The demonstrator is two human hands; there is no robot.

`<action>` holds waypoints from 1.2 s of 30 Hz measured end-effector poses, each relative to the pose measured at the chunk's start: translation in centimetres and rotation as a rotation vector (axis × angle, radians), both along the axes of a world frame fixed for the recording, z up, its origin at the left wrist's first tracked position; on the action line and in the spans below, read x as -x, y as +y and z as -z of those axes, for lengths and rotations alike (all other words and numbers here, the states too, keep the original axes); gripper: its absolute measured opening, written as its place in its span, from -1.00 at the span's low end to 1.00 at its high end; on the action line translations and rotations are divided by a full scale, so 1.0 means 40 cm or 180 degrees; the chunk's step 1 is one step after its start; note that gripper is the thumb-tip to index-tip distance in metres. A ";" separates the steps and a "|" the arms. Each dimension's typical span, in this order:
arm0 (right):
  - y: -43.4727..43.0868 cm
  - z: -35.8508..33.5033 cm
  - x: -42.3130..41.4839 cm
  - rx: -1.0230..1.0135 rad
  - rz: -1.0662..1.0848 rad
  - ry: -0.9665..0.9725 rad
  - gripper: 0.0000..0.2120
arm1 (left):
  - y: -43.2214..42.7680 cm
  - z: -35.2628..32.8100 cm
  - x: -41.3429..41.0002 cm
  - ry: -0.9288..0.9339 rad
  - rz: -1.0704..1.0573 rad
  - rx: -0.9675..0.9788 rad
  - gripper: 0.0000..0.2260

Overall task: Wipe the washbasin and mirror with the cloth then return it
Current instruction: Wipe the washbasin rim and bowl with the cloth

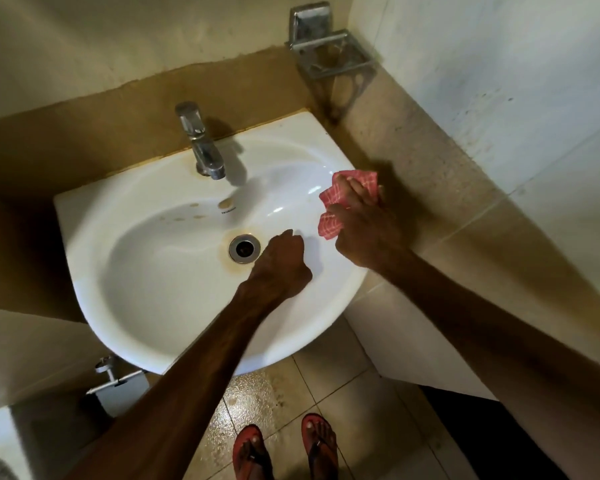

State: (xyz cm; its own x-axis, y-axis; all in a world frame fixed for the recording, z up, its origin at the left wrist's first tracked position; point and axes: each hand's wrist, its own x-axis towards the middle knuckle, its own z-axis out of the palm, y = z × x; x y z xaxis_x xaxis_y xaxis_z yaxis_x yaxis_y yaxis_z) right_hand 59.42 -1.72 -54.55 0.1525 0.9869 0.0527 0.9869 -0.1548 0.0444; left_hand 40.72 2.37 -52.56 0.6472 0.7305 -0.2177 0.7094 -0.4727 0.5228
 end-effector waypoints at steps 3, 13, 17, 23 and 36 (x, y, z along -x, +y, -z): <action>-0.069 0.025 0.019 -0.0631 0.0128 0.0255 -0.55 | 0.004 0.008 -0.022 -0.0206 0.0227 -0.0288 -0.67; -0.110 0.062 0.036 -0.0797 0.0291 0.0458 -0.47 | 0.105 0.106 -0.050 0.0462 0.0629 -0.0485 -0.06; -0.032 0.045 -0.013 -0.0913 0.0112 -0.0042 -0.24 | 0.123 0.128 -0.065 0.0537 0.0754 -0.0493 -0.06; 0.185 0.028 -0.063 -0.0686 0.0210 0.0463 -0.27 | 0.137 0.122 -0.077 0.0936 0.1087 -0.0330 -0.10; 0.039 0.049 -0.065 -0.0810 0.0009 0.0530 -0.43 | 0.187 0.154 -0.119 0.0546 0.0983 -0.1062 0.00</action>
